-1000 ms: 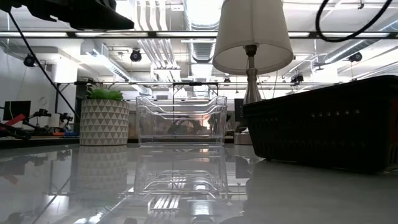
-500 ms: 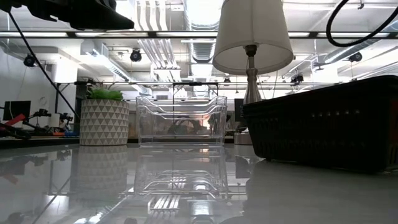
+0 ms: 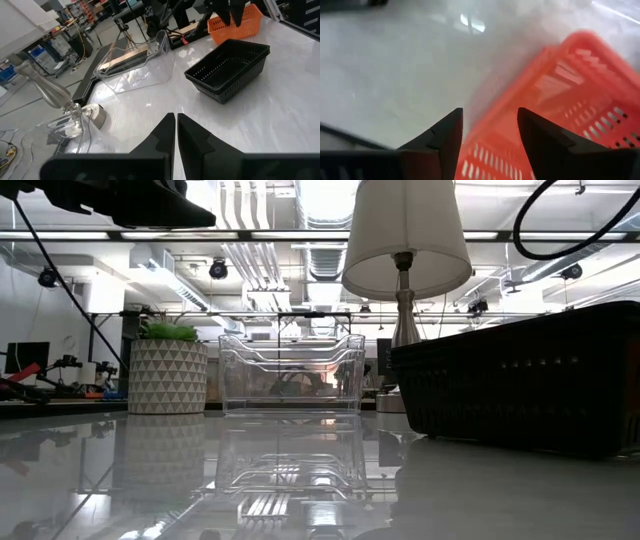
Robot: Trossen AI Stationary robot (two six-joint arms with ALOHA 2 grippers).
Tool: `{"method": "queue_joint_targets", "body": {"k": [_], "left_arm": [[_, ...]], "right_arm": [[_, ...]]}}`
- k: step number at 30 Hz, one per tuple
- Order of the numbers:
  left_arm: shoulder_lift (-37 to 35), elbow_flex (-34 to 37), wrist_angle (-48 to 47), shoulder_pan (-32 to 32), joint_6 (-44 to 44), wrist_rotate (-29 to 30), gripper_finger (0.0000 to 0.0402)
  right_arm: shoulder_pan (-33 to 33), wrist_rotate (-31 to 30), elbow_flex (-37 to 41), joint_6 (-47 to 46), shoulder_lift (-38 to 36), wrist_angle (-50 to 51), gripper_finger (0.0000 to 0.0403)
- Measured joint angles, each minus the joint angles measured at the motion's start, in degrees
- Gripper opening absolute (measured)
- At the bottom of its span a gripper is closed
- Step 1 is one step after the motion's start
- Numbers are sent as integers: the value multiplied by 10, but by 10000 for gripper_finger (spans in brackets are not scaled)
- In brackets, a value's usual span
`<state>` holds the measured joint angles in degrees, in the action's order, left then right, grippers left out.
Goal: Stack baskets by color
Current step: Stack the right orange bin on the left orange bins
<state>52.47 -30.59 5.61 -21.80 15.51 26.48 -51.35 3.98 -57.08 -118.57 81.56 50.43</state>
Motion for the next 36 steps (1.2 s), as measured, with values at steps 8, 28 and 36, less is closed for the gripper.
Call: {"method": "queue_joint_targets", "body": {"k": [8, 28, 36], "left_arm": [[0, 0, 0, 0, 0, 0, 1], [0, 0, 70, 0, -2, -19, 1], [13, -1, 127, -3, -2, -107, 1]], "right_arm": [[0, -26, 42, -37, 0, -17, 108], [0, -25, -52, 78, -8, 84, 11], [0, -48, -212, 181, -8, 263, 11]]}}
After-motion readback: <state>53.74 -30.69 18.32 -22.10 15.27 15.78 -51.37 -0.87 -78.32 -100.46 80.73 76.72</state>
